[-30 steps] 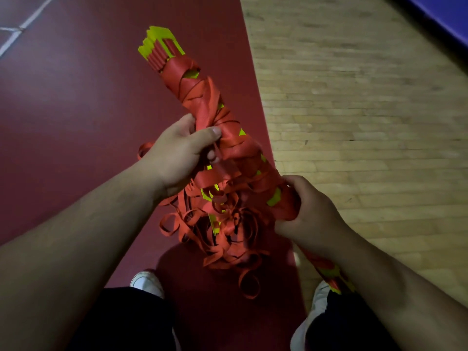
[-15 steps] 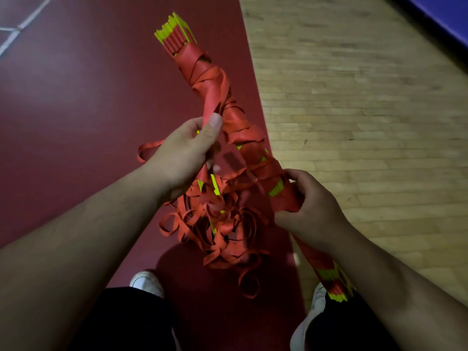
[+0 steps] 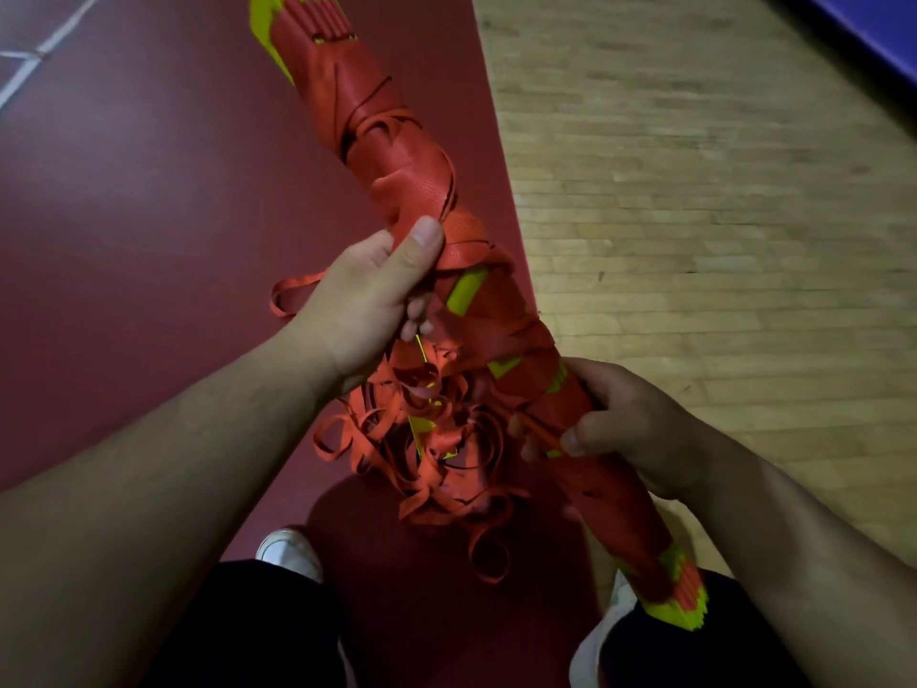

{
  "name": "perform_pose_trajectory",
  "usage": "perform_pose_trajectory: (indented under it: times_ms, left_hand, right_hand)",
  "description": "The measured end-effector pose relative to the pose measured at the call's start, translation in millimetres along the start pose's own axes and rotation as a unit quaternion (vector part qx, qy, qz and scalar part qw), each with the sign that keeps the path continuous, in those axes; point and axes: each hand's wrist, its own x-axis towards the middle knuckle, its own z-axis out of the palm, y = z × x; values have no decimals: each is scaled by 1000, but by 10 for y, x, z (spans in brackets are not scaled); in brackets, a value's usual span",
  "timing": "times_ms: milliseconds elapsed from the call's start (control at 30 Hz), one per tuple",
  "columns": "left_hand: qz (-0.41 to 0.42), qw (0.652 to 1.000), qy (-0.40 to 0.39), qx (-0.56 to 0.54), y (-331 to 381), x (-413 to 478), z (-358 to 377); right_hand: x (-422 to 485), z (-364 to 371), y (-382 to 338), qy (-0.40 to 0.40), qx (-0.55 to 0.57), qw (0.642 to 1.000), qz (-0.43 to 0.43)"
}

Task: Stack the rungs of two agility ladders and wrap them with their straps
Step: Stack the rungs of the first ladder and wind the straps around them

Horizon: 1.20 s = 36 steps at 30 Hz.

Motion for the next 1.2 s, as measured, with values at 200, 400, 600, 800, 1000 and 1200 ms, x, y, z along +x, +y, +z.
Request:
perform_pose_trajectory:
  times_ms: [200,400,600,800,1000,1200]
  left_hand:
    - [10,998,65,-18,29,1,101]
    - [-13,992,117,-40,48,3,174]
    - [-43,989,135,-48,51,30,169]
    - [1,1000,14,-21,41,23,32]
    - [26,996,65,49,-13,5,21]
    - [2,1000,29,1,1,15,31]
  right_hand:
    - [46,66,58,81,-152,985,-21]
    - [69,156,116,191,-315,930,4]
    - [161,257,286,282,-414,865,-31]
    - [101,87,245,309,-358,877,-82]
    - [109,93,179,309,-267,908,-88]
    - [83,98,141,287,-241,922,-94]
